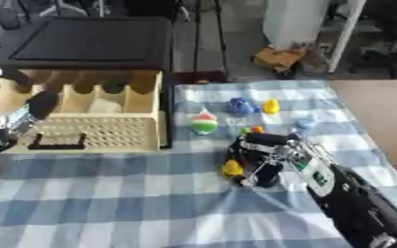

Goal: Pick up objects from table and place into drawer.

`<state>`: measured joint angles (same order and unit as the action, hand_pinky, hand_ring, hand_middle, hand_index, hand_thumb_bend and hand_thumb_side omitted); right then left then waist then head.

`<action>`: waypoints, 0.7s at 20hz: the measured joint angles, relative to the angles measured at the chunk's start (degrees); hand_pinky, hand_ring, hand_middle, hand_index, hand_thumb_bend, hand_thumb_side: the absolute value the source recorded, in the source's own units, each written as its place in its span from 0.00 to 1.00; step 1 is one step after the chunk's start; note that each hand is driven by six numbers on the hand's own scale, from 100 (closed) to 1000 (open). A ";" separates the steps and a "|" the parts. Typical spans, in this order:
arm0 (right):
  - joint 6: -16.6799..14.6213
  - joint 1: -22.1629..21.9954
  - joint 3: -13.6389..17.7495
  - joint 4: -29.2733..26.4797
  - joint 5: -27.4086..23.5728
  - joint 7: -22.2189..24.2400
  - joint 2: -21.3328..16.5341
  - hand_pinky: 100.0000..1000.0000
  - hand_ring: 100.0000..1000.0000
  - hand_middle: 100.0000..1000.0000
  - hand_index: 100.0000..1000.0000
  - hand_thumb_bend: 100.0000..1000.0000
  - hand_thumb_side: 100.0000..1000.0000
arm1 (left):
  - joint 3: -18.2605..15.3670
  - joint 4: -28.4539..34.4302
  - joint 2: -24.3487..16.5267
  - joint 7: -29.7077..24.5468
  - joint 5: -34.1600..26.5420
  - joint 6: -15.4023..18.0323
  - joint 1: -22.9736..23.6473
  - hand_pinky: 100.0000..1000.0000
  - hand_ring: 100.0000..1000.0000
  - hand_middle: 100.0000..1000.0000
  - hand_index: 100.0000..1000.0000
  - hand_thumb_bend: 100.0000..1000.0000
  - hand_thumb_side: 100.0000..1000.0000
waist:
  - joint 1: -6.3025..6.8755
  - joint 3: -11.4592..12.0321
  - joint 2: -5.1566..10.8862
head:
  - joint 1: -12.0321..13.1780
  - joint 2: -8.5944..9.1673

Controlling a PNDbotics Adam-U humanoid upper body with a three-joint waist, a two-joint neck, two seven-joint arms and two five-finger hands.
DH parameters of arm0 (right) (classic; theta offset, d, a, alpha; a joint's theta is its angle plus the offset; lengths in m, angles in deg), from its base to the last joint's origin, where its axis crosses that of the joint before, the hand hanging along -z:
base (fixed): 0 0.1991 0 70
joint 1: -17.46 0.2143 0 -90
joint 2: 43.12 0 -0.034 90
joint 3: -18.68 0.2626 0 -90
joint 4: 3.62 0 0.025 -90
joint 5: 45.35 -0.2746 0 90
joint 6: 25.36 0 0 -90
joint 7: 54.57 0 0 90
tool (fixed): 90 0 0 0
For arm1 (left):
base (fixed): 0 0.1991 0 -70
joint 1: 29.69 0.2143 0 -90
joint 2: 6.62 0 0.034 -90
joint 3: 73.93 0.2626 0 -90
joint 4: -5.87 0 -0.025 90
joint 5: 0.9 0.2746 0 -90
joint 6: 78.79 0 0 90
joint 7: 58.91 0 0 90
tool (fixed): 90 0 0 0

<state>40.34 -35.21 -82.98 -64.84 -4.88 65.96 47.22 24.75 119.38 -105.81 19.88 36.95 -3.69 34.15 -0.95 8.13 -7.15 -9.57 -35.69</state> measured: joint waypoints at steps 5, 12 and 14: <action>0.29 -0.04 -0.01 0.12 0.04 -1.35 0.00 0.00 0.17 0.28 0.50 0.00 0.00 | 0.00 0.00 0.00 0.00 0.00 0.00 0.00 0.00 0.00 0.00 0.64 0.63 1.00 | 0.00 -0.02 0.00 | 0.00 0.00; -0.01 -0.04 -0.14 -0.75 -0.16 -3.16 -0.28 0.00 0.14 0.26 0.47 0.00 0.00 | 0.00 0.00 0.00 0.00 0.00 0.00 0.00 0.00 0.00 0.00 0.64 0.63 1.00 | 0.00 -0.28 0.00 | -0.04 0.00; -0.07 -0.04 -0.34 -1.25 -0.29 -3.57 -0.31 0.00 0.14 0.26 0.47 0.00 0.00 | 0.00 0.00 0.00 0.00 0.00 0.00 0.00 0.00 0.00 0.00 0.64 0.63 1.00 | -0.01 -0.32 0.01 | -0.04 0.00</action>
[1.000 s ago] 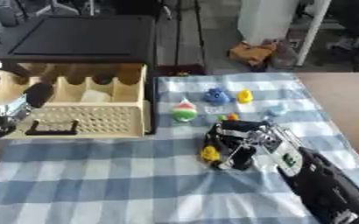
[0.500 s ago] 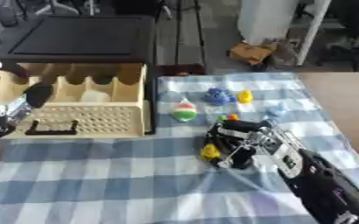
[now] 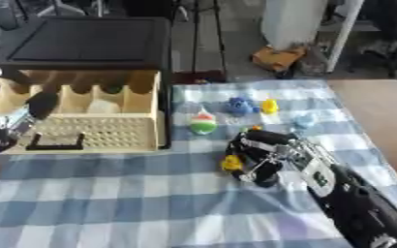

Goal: Pick up objects from table and place into drawer.

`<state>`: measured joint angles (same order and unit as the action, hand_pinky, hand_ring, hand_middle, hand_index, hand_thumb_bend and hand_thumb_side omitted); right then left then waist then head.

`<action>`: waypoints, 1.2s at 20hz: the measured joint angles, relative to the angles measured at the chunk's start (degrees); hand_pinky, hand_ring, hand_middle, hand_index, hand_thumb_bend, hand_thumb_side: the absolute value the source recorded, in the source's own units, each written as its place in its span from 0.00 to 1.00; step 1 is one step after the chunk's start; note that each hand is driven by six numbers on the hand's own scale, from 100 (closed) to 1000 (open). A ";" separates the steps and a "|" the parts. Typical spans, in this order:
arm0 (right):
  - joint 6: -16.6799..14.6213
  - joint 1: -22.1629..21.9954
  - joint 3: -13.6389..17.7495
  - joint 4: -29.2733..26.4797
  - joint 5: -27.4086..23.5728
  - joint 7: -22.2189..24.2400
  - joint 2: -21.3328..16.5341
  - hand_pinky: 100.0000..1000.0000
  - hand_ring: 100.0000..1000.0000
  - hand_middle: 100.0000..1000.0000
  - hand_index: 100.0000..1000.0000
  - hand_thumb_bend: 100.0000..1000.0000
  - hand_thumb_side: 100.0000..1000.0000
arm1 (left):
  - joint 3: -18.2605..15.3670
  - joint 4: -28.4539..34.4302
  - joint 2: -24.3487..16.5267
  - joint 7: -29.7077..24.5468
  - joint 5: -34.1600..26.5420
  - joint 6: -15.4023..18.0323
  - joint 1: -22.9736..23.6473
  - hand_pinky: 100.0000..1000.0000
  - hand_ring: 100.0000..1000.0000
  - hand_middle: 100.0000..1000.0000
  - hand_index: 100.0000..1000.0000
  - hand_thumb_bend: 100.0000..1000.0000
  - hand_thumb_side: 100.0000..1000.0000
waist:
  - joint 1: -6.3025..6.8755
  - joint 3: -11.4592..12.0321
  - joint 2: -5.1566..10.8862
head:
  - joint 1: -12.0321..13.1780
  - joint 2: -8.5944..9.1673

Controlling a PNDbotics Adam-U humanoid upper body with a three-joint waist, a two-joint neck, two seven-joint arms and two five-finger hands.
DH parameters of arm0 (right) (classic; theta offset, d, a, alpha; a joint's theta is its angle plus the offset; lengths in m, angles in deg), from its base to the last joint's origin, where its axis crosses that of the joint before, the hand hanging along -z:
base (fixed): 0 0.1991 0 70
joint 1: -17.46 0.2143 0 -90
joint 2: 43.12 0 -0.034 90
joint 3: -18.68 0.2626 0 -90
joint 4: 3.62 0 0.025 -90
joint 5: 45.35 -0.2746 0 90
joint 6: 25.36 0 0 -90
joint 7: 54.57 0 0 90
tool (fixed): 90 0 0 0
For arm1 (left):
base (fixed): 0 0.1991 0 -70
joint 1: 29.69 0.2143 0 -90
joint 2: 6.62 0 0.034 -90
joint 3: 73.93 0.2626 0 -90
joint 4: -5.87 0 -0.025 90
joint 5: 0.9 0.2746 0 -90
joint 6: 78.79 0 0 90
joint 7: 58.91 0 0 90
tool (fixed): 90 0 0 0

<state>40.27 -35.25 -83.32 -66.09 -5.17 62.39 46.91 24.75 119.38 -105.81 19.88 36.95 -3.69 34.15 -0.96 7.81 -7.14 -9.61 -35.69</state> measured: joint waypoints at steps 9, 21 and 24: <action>-0.03 0.56 -0.40 -2.55 -0.97 -0.77 -1.13 0.00 0.14 0.26 0.47 0.00 0.00 | 0.00 0.00 0.00 0.00 0.00 0.00 0.00 0.00 0.00 0.00 0.64 0.64 1.00 | -0.24 -0.15 0.38 | -0.07 0.00; 0.30 2.73 -0.71 -7.13 -2.75 -3.56 -4.72 0.00 0.14 0.24 0.42 0.00 0.00 | -0.02 0.00 -0.01 0.01 0.03 -0.01 0.25 0.00 0.00 0.00 0.64 0.64 1.00 | -0.88 -0.38 1.24 | -0.06 0.00; 0.10 4.04 -0.70 -7.87 -3.10 -4.68 -6.17 0.00 0.14 0.25 0.43 0.00 0.00 | -0.02 0.00 -0.02 0.02 0.06 -0.02 0.42 0.00 0.00 0.00 0.64 0.64 1.00 | -1.02 -0.40 1.48 | -0.06 0.00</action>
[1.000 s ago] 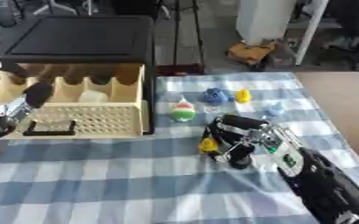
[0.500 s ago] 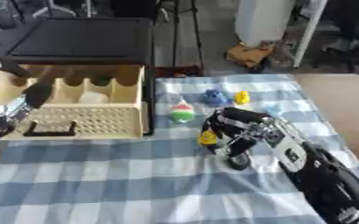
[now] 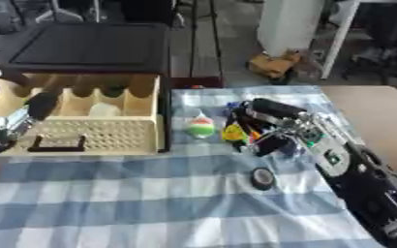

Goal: Pick up objects from table and place into drawer.

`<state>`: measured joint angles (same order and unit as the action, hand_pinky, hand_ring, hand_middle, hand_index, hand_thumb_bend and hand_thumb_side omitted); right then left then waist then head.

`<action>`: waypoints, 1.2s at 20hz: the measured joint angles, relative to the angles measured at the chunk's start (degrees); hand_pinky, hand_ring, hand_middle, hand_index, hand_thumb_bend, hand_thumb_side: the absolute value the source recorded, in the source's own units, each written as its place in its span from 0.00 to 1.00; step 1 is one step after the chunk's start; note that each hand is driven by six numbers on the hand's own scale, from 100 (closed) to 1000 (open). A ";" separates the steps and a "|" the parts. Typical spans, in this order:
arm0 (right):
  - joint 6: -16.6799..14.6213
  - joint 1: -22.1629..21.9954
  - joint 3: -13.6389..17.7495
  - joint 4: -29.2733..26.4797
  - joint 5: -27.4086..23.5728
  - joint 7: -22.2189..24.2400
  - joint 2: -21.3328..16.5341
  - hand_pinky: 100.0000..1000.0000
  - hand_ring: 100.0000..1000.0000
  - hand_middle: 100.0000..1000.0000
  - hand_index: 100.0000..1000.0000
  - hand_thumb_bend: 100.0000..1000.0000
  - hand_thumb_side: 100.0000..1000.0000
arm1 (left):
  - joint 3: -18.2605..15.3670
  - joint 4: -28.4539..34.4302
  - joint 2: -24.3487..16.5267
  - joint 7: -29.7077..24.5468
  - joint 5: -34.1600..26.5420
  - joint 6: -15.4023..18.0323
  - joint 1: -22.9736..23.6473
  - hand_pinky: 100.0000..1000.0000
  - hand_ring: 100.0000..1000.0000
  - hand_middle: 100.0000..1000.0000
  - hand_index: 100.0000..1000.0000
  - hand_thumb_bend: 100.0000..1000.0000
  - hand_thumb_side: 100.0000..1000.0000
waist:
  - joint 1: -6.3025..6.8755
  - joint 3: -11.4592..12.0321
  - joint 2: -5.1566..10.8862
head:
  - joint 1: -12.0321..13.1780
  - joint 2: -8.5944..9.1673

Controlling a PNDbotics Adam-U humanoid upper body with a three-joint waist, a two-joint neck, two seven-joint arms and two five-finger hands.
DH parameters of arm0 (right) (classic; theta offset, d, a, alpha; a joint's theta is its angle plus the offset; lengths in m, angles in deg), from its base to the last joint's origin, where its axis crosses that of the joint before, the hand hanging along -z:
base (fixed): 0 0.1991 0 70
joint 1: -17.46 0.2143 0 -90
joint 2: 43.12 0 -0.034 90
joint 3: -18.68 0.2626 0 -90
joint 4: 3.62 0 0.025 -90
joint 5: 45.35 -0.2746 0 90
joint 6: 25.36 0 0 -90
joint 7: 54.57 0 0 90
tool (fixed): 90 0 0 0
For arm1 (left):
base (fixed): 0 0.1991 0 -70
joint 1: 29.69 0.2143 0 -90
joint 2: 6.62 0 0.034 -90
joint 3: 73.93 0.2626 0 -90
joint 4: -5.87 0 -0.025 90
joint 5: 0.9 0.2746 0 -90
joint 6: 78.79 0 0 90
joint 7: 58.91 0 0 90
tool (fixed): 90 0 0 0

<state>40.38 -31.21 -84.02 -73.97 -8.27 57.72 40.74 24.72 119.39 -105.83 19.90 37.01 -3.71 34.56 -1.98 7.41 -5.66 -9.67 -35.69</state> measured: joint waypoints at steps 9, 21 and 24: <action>-0.03 4.63 0.92 -1.05 -0.58 -3.57 -2.96 0.00 0.15 0.26 0.43 0.00 0.00 | -0.01 0.00 -0.01 0.02 0.03 -0.03 0.09 0.00 0.00 0.00 0.64 0.65 1.00 | -0.25 0.09 0.63 | -0.01 -0.01; -0.92 11.94 0.63 -1.32 -0.65 -5.14 -1.20 0.00 0.16 0.28 0.45 0.00 0.00 | -0.03 0.00 0.60 0.39 -0.04 0.22 -0.48 0.00 0.00 0.00 0.64 0.66 1.00 | -0.17 2.32 1.61 | -1.19 -0.02; -1.18 13.25 0.27 -0.81 -0.43 -4.88 0.47 0.00 0.16 0.28 0.45 0.00 0.00 | -0.05 0.01 1.13 0.59 -0.11 0.50 -1.18 0.00 0.00 0.00 0.64 0.67 1.00 | 0.08 3.74 1.74 | -1.87 -0.01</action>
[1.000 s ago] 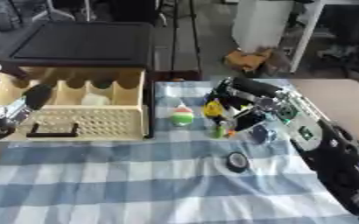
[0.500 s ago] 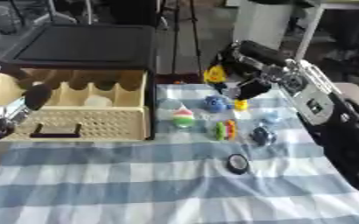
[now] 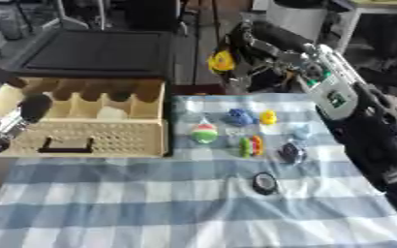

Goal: Pick up objects from table and place into drawer.

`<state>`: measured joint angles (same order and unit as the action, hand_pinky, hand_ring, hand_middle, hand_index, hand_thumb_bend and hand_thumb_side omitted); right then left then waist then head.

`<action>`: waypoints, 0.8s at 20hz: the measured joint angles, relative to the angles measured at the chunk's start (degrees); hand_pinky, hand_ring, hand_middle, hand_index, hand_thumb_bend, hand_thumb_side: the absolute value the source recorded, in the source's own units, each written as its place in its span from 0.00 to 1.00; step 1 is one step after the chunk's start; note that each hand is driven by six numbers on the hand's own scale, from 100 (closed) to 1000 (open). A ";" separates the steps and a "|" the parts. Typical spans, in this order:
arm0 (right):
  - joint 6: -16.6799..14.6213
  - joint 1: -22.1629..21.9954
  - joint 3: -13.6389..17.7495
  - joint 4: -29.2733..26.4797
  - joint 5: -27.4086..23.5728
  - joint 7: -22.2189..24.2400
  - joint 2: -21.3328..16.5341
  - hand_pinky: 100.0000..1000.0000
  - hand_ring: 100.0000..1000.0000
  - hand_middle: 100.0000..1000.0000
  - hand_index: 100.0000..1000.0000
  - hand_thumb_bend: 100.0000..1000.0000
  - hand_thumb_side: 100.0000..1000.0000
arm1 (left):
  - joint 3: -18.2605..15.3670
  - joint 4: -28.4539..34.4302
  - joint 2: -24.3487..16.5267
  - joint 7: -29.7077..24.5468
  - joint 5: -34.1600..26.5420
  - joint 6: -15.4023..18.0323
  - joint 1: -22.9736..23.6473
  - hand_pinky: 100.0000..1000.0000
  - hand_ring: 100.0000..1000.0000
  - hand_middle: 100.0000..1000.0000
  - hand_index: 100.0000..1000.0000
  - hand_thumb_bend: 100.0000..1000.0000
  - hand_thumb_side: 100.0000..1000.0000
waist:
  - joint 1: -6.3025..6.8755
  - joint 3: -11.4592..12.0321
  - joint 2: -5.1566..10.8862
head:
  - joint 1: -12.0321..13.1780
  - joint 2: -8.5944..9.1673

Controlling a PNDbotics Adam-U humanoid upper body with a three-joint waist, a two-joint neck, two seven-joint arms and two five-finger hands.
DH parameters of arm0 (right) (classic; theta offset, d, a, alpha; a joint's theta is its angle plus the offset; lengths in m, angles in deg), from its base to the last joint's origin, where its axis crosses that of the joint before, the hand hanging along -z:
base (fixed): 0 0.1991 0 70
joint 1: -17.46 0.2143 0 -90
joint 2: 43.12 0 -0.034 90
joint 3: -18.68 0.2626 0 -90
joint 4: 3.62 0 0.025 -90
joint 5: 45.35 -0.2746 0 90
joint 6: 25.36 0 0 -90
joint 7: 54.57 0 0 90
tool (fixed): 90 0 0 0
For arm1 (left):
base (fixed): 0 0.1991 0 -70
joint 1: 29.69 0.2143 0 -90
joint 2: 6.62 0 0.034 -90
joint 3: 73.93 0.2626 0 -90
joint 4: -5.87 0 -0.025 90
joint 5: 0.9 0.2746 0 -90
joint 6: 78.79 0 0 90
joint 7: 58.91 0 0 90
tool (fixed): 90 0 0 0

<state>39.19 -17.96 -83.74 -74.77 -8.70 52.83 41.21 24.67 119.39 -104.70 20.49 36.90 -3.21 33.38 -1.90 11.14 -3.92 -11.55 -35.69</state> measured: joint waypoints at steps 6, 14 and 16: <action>-0.73 2.02 -0.33 2.92 1.19 0.53 3.46 0.00 0.16 0.28 0.45 0.00 0.00 | -0.34 0.01 1.16 0.50 -0.48 0.64 -1.48 0.00 0.00 0.00 0.64 0.68 1.00 | 0.42 2.34 0.01 | -1.52 0.08; -1.72 4.20 -0.28 6.25 3.60 0.31 8.57 0.01 0.17 0.29 0.46 0.00 0.00 | -0.71 0.02 2.65 1.40 -0.99 1.62 -3.17 0.00 0.00 0.00 0.64 0.69 1.00 | 0.73 4.61 -0.30 | -3.31 0.62; -2.10 4.41 -0.31 6.58 4.08 0.38 9.61 0.01 0.17 0.29 0.47 0.00 0.00 | -0.73 0.02 2.96 1.52 -1.02 1.86 -3.55 0.00 0.00 0.00 0.64 0.70 1.00 | 0.80 5.11 -0.33 | -3.71 0.70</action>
<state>37.09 -13.55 -84.05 -68.20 -4.62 53.21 50.83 23.94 119.41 -101.75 22.01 35.88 -1.35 29.83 -1.10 16.25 -4.25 -15.26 -34.99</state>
